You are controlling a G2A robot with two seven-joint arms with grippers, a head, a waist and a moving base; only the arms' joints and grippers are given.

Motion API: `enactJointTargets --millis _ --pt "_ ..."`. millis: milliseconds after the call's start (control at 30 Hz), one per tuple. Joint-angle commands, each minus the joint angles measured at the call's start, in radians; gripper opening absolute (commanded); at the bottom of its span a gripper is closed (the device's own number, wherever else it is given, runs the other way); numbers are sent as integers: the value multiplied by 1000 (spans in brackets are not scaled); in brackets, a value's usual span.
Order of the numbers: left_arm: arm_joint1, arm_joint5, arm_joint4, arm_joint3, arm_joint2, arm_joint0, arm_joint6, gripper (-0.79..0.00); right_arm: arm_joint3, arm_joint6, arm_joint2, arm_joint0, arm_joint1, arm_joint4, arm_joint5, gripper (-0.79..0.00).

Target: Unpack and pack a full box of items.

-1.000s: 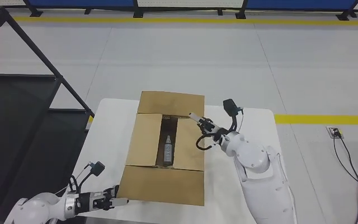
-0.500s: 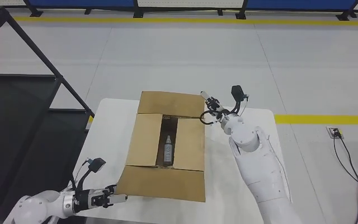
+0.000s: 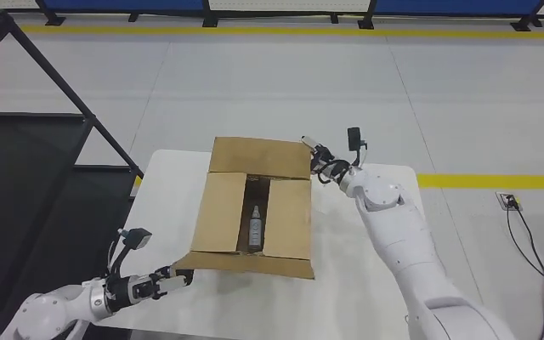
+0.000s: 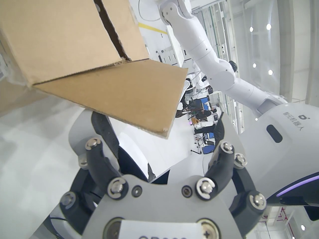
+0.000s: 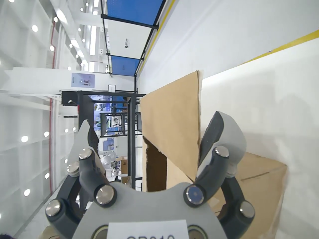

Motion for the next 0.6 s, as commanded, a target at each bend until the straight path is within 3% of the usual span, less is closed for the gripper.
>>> enactJointTargets --millis 0,267,567 --pt "-2 11 18 -13 3 -3 32 0 16 42 10 9 5 25 -33 0" --pt "-9 99 76 -44 12 -25 169 0 13 140 37 12 25 93 -121 0" --pt "-18 190 153 -64 45 -63 280 0 -130 245 43 -40 49 119 -147 0"
